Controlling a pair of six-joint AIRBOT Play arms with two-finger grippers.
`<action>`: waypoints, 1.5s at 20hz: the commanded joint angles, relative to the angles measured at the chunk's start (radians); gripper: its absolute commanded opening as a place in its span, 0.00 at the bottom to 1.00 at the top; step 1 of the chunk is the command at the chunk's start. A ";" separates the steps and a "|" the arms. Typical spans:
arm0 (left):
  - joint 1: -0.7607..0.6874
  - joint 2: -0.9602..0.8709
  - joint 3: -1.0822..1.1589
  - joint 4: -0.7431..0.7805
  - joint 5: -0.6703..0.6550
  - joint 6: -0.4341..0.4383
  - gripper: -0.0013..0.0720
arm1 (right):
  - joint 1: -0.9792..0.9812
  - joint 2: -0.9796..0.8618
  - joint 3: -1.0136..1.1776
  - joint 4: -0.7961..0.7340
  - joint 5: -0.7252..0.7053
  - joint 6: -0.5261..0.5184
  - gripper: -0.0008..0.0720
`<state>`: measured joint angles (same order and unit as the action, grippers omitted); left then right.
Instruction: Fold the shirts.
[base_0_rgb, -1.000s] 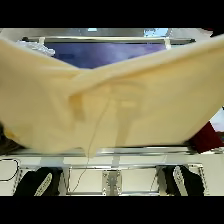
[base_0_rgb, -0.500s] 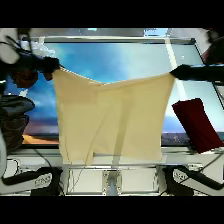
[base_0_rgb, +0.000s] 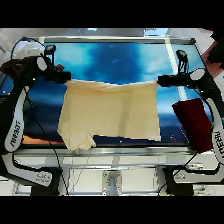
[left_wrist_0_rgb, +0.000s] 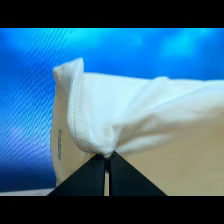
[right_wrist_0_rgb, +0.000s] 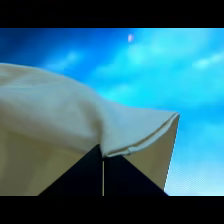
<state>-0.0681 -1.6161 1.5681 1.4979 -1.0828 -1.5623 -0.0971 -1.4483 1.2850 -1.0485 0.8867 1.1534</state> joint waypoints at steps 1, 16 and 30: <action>0.000 -0.024 -0.056 0.020 -0.077 -0.001 0.03 | 0.005 -0.013 -0.050 -0.020 0.074 0.001 0.05; 0.000 -0.063 -0.249 0.093 0.029 -0.016 0.03 | 0.053 -0.013 -0.292 -0.085 -0.082 0.037 0.05; 0.001 0.306 -0.224 0.119 -0.126 0.053 0.74 | 0.046 0.222 -0.256 -0.472 0.202 0.174 0.50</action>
<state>-0.0681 -1.4708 1.3518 1.6150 -1.1641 -1.5433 -0.0456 -1.3293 1.0176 -1.3193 1.0157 1.2476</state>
